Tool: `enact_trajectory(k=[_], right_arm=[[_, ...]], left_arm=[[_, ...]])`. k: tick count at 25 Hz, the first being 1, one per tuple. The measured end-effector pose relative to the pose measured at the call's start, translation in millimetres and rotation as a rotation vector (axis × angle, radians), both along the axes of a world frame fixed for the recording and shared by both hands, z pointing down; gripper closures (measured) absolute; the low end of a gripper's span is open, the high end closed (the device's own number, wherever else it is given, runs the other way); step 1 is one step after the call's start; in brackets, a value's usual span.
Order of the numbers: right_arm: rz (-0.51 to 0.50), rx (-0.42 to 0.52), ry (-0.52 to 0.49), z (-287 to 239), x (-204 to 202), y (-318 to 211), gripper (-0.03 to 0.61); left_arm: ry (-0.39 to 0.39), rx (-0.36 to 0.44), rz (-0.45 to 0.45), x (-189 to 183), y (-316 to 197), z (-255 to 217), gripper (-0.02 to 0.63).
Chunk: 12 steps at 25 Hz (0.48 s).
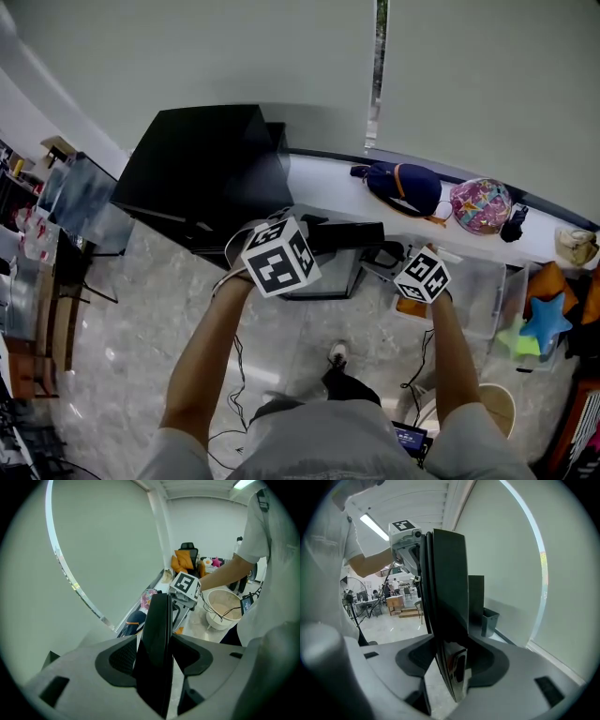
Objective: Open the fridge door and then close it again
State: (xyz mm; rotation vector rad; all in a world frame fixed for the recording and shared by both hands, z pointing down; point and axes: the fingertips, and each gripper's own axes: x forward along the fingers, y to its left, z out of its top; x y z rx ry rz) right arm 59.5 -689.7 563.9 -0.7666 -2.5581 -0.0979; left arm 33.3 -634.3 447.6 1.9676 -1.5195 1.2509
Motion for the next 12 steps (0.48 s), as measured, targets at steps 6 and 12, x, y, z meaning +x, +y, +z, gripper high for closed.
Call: enact_trajectory(k=[6, 12], right_arm=[[0.044, -0.002, -0.004, 0, 15, 7, 0.380], [0.098, -0.003, 0.003, 0, 31, 19, 0.379]], left_arm=[[-0.014, 0.002, 0.037, 12, 6, 1, 0.379], [-0.009, -0.006, 0.096, 25, 16, 1, 0.382]])
